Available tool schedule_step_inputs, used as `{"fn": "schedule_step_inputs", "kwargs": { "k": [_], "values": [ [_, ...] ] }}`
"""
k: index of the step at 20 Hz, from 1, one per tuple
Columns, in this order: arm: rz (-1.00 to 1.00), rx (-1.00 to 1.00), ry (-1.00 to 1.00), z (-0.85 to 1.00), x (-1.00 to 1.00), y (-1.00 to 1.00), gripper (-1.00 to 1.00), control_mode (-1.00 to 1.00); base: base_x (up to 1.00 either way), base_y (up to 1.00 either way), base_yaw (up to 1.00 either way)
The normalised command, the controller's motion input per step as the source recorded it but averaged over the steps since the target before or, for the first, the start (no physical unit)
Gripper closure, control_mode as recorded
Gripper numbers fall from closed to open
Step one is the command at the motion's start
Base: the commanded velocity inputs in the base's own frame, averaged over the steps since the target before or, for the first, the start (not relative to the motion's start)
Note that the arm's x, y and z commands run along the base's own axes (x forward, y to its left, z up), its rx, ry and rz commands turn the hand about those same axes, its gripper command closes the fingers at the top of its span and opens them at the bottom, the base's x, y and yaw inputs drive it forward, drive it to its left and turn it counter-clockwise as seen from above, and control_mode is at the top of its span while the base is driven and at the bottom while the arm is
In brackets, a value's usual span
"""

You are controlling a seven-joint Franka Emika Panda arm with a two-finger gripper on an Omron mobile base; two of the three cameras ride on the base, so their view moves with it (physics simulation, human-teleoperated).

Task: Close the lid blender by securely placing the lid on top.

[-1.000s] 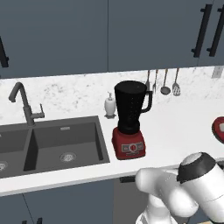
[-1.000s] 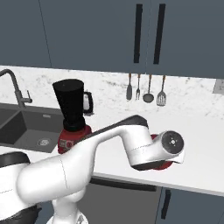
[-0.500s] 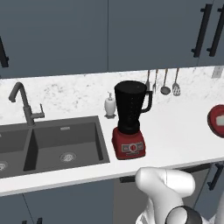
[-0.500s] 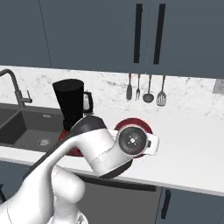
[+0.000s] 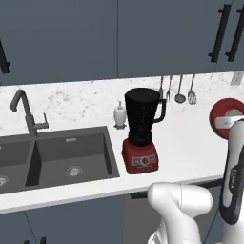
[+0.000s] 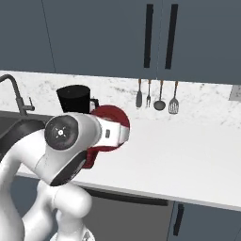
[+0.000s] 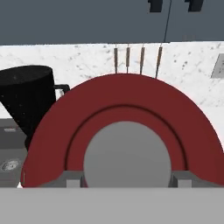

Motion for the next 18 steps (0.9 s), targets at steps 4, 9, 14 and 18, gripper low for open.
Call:
{"fn": "schedule_step_inputs", "kwargs": {
  "k": [4, 9, 14, 18],
  "values": [
    [0.0, -0.07, 0.0, 1.0, -0.18, 0.88, 1.0, -1.0, 0.0, 0.0, 0.0],
    [0.0, -0.09, 0.03, 0.79, -0.07, 0.91, 1.0, -1.0, 0.0, 0.0, 0.0],
    [0.0, -0.03, 0.14, 0.48, 0.0, 0.77, 1.0, -1.0, 0.0, 0.0, 0.0],
    [0.0, 0.0, 0.21, 0.29, 0.09, 0.6, 1.0, -1.0, 0.0, 0.0, 0.0]
  ]
}}
